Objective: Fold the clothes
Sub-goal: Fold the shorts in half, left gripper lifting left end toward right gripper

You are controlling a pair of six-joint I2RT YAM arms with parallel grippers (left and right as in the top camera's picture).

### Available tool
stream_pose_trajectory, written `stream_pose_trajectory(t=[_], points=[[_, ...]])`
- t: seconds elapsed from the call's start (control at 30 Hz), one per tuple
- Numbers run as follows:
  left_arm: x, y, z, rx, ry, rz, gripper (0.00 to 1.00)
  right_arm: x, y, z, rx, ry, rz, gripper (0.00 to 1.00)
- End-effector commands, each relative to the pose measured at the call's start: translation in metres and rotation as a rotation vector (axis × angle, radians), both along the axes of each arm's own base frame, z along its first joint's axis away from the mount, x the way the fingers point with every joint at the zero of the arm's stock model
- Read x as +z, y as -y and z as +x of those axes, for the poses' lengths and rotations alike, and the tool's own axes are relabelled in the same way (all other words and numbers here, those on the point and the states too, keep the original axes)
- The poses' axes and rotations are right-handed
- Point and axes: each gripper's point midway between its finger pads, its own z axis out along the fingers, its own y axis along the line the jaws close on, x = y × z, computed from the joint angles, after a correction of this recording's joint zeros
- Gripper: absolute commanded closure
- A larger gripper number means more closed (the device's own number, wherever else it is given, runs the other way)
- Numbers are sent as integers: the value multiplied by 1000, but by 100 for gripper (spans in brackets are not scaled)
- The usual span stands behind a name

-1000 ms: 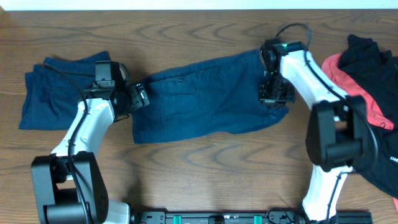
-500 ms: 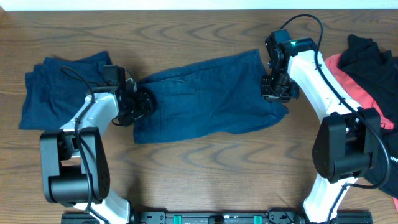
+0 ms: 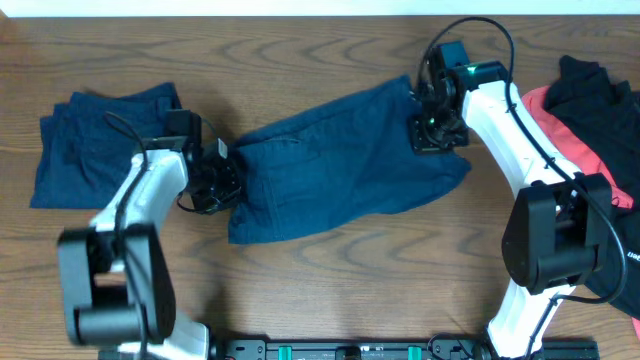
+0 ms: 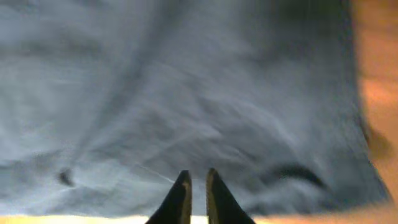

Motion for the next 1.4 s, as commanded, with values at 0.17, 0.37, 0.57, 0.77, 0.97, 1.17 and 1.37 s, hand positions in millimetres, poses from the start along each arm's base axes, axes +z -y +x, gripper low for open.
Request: stream_pose_trajectory(t=[0.17, 0.37, 0.57, 0.77, 0.97, 1.17, 1.37], points=[[79, 12, -2, -48, 186, -25, 94, 10, -89, -17, 325, 68, 207, 99], [104, 23, -7, -64, 250, -96, 94, -17, -133, -36, 435, 53, 193, 98], [118, 25, -8, -68, 294, -105, 94, -60, -165, -64, 515, -39, 171, 99], [151, 31, 2, -80, 362, -144, 94, -91, -205, -100, 572, -116, 203, 99], [158, 31, 7, -79, 392, -143, 94, -84, -270, -116, 568, -37, 301, 99], [160, 31, 10, -80, 407, -143, 94, -74, -317, -130, 562, 39, 372, 97], [160, 31, 12, -81, 415, -141, 94, -67, -325, -119, 539, 119, 339, 93]])
